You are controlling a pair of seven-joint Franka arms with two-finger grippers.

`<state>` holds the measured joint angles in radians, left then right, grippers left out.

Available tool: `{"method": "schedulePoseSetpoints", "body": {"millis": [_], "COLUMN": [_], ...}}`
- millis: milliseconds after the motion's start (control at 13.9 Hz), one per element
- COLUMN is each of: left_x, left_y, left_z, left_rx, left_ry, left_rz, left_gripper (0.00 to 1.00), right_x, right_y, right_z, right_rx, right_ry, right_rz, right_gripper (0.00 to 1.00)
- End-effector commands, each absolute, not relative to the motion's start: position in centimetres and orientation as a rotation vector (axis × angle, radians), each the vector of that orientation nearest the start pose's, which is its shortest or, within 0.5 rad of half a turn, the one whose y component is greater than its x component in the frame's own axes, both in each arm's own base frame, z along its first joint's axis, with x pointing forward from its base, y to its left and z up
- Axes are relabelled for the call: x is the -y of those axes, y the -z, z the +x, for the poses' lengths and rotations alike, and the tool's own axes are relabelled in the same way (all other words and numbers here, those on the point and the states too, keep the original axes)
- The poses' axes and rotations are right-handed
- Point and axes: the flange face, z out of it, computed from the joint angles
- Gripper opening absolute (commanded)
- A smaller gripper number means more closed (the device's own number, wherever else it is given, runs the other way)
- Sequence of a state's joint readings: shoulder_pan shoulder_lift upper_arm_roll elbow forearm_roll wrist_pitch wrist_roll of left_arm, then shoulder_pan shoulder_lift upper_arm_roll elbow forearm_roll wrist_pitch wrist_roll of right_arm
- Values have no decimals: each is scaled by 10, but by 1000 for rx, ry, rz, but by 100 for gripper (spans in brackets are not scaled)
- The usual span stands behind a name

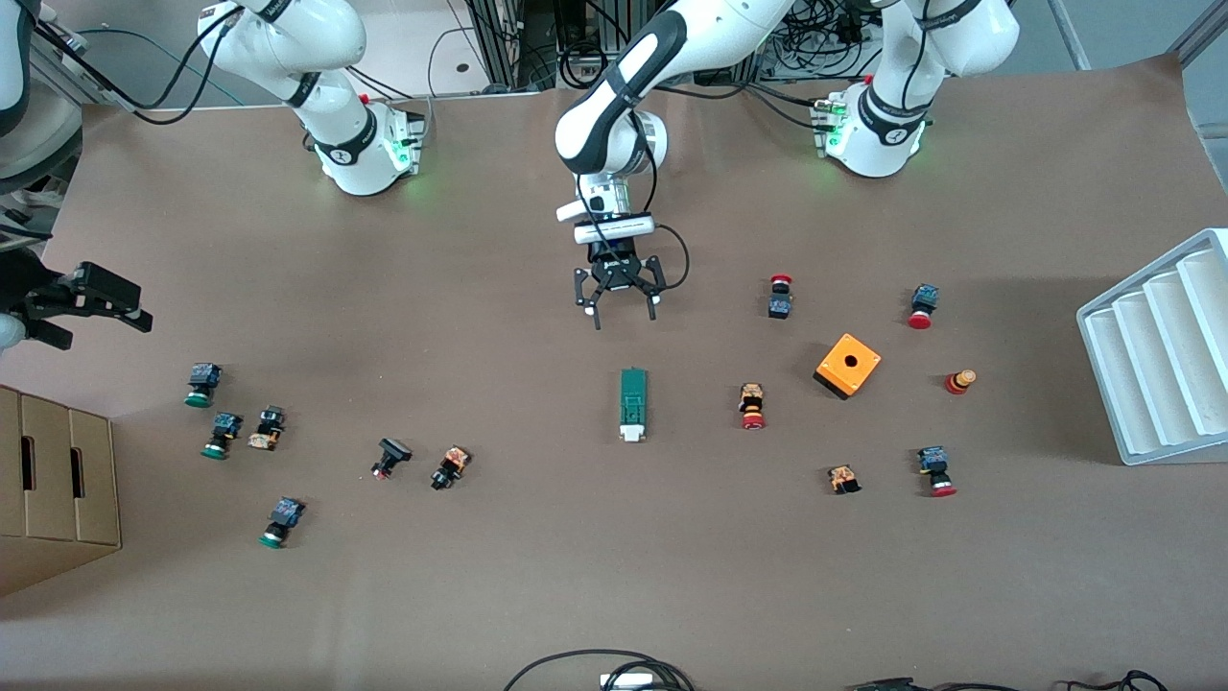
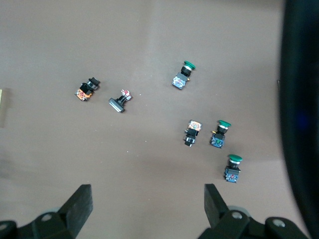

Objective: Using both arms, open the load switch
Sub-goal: 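Lower the left gripper onto the green switch body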

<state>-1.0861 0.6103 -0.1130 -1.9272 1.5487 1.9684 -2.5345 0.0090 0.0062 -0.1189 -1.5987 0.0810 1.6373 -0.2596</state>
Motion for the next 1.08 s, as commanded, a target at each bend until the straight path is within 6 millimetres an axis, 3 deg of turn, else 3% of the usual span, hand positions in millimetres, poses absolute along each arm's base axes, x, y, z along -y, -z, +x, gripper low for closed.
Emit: {"method": "schedulePoseSetpoints", "body": {"millis": [0, 1008], "left_x": [538, 525], "left_y": [-158, -110], "left_z": [282, 290], "left_rx": [285, 332], "left_ry": [1735, 1847], "left_rz": [-2531, -2495], "left_gripper": [100, 100], "right_x": [53, 44], "right_y": [-614, -611], "right_z": [560, 562], "right_rx": [234, 255], "right_ry": [60, 49], "right_rz": [-3075, -3074], "right_gripper": [100, 100]}}
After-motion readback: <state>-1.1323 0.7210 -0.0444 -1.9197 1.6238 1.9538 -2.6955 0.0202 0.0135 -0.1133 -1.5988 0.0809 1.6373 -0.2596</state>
